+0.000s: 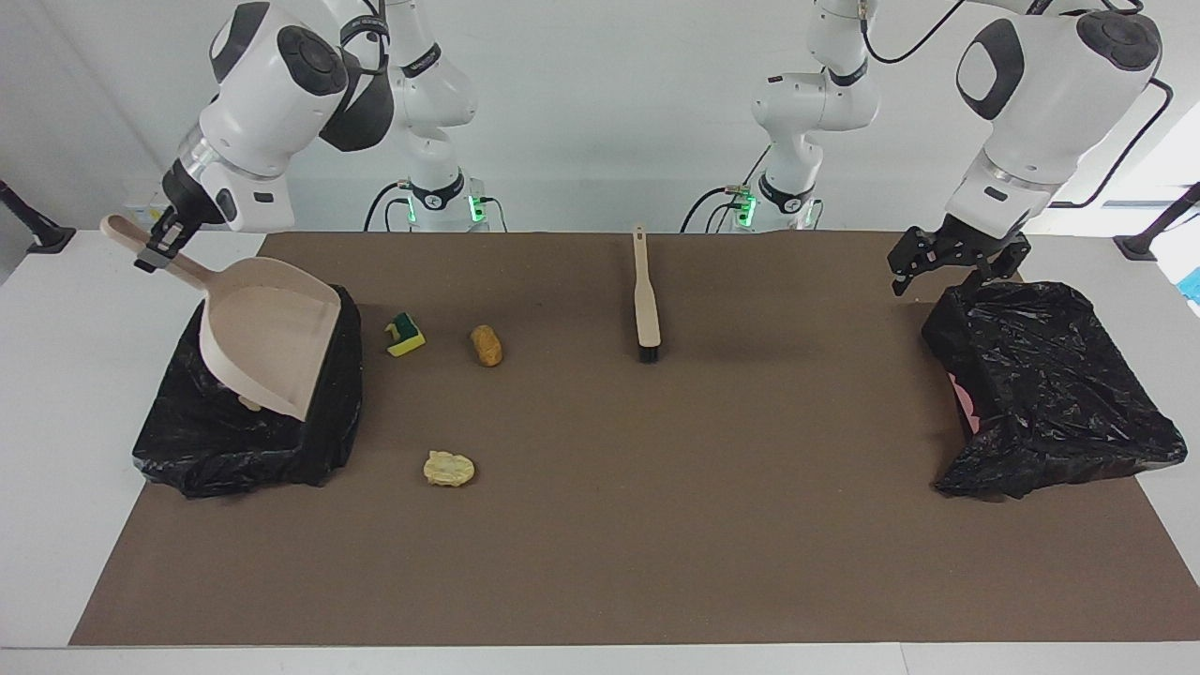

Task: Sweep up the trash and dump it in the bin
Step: 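Bring the empty dustpan back and set it down with the right gripper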

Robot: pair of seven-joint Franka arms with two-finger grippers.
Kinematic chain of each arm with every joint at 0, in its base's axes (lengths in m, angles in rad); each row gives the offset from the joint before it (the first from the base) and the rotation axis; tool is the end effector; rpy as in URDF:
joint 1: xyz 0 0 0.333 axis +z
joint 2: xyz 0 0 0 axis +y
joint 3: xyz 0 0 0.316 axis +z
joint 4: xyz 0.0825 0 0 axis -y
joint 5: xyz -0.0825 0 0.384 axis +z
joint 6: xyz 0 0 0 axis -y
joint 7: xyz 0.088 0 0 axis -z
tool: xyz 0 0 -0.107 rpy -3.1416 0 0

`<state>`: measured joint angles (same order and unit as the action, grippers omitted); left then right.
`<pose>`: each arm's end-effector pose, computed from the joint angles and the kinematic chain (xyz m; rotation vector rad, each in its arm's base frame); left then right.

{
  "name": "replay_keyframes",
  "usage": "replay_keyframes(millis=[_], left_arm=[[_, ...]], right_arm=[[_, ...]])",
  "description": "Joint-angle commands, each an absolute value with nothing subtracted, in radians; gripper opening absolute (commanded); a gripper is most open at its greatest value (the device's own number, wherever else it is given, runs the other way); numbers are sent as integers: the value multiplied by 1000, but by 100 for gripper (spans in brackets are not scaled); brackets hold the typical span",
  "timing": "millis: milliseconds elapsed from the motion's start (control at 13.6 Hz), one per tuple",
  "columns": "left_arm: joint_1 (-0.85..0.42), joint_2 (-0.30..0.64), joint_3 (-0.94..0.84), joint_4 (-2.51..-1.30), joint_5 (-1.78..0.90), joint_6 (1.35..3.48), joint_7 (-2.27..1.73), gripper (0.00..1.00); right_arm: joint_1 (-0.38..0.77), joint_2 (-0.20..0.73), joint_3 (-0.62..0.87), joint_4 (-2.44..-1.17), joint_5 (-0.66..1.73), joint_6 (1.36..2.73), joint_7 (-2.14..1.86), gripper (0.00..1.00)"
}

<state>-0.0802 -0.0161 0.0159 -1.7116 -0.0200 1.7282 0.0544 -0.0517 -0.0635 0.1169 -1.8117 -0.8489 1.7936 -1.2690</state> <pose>0.5589 -0.0378 0.5803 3.1157 -0.1807 0.0509 0.5556 -0.0258 0.5927 1.7222 1.6268 -0.5547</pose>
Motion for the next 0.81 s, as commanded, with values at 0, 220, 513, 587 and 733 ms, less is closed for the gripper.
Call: replay_keyframes(millis=[0,220,513,587,733], left_arm=[[-71,-29,9,-1727,-3,1715,64,100],[-71,-31,9,-1729,-3,1715,66,100],[-71,-38,9,-1741,-3,1715,67,100],[-71,-38,9,-1741,-3,1715,67,100],[-72,-44,9,-1747,-3,1715,67,100]], right_arm=[[-5,-23,118,-1740,-740,1746,-1127,0],[56,33,120,-1675,-638,1688,-927,0],[220,249,126,-1433,-553,1505,-539,0],[259,294,126,-1387,-514,1485,-426,0],[285,365,126,-1298,-380,1486,-190,0]])
